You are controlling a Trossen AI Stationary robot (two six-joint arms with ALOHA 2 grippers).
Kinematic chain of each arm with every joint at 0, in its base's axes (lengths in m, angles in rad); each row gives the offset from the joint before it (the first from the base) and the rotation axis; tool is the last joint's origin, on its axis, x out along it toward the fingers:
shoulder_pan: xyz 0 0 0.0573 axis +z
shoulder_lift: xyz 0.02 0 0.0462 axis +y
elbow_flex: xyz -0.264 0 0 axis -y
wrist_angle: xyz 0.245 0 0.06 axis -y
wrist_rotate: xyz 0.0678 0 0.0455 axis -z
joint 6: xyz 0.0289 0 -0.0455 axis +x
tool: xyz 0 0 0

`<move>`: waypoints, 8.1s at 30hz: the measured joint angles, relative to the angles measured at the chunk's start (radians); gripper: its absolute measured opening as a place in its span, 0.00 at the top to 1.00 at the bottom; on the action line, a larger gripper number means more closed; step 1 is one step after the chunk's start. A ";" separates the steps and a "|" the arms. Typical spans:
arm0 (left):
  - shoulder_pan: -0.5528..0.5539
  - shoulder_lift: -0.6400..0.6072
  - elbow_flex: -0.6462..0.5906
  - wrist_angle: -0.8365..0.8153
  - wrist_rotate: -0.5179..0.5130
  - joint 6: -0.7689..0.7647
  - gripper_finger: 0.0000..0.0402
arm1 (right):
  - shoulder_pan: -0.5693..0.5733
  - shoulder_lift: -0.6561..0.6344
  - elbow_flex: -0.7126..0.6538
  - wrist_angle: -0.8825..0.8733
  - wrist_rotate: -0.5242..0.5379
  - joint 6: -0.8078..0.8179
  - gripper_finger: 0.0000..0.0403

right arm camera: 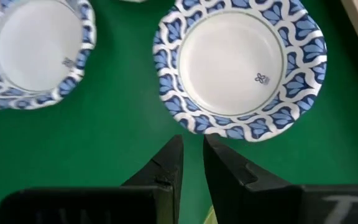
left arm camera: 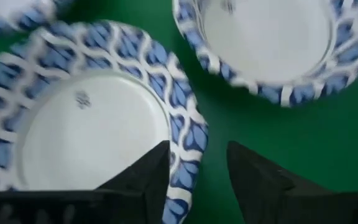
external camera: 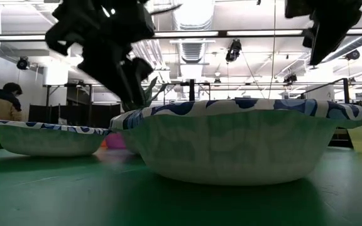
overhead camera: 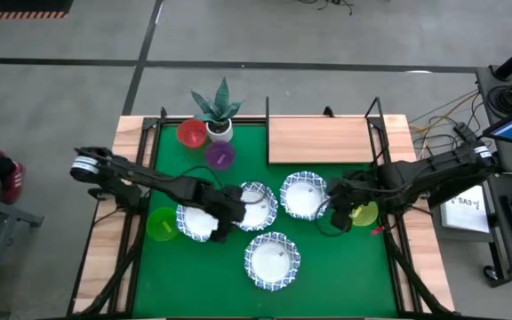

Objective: Place and stack bowls onto a shelf
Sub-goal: Put the white patterned bowl on the shelf, then put the purple bowl on the shelf

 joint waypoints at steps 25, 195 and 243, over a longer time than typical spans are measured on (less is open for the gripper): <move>-0.007 0.151 0.065 -0.012 -0.003 -0.015 0.98 | 0.136 -0.054 -0.002 0.009 0.090 0.093 0.87; -0.031 -1.410 -0.516 0.285 -0.481 0.006 0.76 | -0.401 1.409 1.366 0.326 0.119 -0.830 0.84; -0.031 -1.409 -0.524 0.281 -0.481 0.049 0.76 | -0.420 1.436 1.366 0.341 -0.009 -0.861 0.98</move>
